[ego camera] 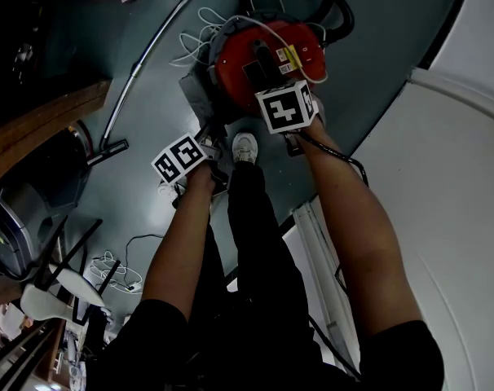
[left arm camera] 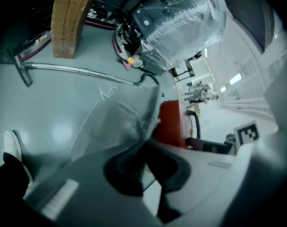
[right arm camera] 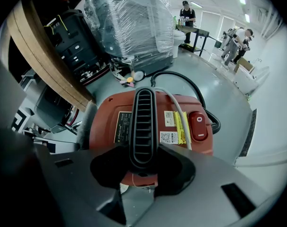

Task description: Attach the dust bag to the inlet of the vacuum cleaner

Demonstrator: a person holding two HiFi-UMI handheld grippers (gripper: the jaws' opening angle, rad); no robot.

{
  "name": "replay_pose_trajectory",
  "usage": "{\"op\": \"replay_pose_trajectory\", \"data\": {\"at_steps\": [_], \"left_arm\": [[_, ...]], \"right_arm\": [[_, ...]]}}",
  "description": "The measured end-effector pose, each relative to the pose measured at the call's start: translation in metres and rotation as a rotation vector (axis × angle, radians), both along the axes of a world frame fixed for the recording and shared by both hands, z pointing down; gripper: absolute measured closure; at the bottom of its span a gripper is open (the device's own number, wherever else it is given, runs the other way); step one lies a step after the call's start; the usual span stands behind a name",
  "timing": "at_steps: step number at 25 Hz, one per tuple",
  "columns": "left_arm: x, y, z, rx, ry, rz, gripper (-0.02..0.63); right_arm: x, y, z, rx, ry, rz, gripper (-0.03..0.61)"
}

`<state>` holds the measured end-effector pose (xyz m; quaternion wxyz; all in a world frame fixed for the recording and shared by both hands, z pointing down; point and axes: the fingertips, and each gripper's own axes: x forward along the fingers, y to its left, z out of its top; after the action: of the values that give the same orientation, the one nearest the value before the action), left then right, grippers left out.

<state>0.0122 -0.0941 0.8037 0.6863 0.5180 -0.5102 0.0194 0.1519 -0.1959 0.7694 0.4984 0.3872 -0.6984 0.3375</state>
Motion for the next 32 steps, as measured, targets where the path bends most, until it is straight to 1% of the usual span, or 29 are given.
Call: {"op": "replay_pose_trajectory", "data": {"at_steps": [3, 7, 17, 24, 29, 32], "left_arm": [[-0.003, -0.002, 0.001, -0.004, 0.009, -0.019, 0.609], [-0.006, -0.001, 0.0, -0.002, -0.003, -0.029, 0.6], [-0.014, 0.004, -0.005, 0.052, -0.077, 0.033, 0.521], [-0.017, 0.005, -0.007, 0.06, -0.107, 0.05, 0.506], [-0.023, 0.011, -0.005, 0.048, -0.142, 0.061, 0.495], [-0.026, 0.012, -0.008, 0.061, -0.168, 0.08, 0.491]], "right_arm": [[0.0, 0.0, 0.0, 0.002, -0.001, 0.0, 0.453], [0.0, 0.0, 0.001, -0.002, 0.001, 0.001, 0.453], [0.0, 0.0, 0.001, -0.001, 0.002, 0.003, 0.453], [0.0, -0.001, 0.001, 0.002, 0.0, 0.002, 0.453], [0.0, -0.001, 0.001, 0.002, 0.0, 0.002, 0.453], [0.0, -0.001, 0.0, 0.001, 0.0, 0.002, 0.453]]}}
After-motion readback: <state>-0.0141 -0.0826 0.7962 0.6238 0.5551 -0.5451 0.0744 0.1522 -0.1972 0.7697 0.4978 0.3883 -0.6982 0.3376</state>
